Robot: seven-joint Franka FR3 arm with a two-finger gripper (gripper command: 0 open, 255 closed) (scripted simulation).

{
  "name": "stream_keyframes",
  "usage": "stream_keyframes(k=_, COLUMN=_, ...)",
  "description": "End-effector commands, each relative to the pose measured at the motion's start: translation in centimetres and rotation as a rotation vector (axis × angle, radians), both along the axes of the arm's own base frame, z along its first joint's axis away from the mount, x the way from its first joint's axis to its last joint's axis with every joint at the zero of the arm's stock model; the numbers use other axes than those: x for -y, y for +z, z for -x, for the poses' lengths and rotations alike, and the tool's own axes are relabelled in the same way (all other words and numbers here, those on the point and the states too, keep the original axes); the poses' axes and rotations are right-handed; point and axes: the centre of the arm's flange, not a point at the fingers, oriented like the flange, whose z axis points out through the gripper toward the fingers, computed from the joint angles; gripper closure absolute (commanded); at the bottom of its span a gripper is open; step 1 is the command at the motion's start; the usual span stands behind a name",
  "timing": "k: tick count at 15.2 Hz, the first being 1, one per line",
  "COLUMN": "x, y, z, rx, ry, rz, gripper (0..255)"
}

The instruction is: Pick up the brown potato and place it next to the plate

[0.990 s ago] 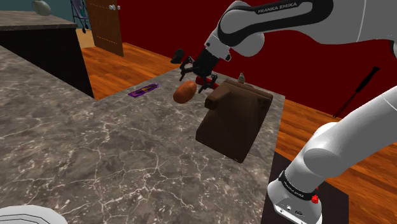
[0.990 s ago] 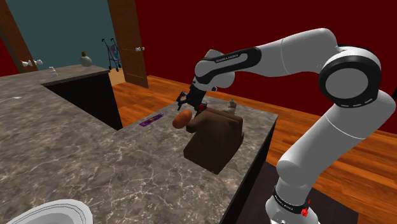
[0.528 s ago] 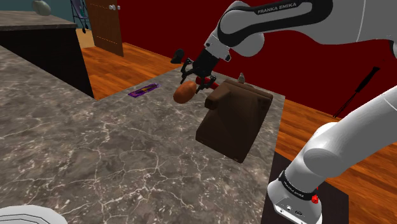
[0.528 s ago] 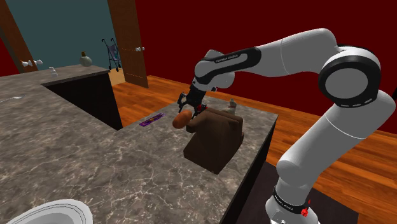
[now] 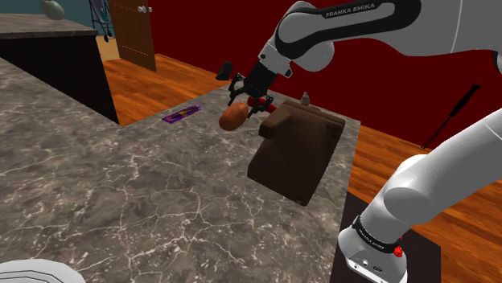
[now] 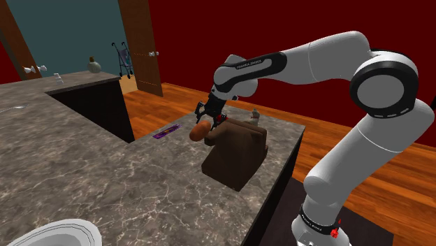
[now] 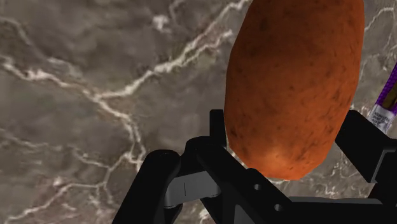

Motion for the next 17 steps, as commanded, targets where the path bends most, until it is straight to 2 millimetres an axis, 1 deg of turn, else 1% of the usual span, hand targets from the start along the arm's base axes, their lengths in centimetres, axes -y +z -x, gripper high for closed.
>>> stream_keyframes(k=1, x=0.0, y=0.0, z=0.0, rx=-0.001, ry=0.001, rz=0.000, gripper=255)
stream_keyframes(k=17, x=0.0, y=8.4, z=0.0, rx=-0.001, ry=0.001, rz=0.000, gripper=255)
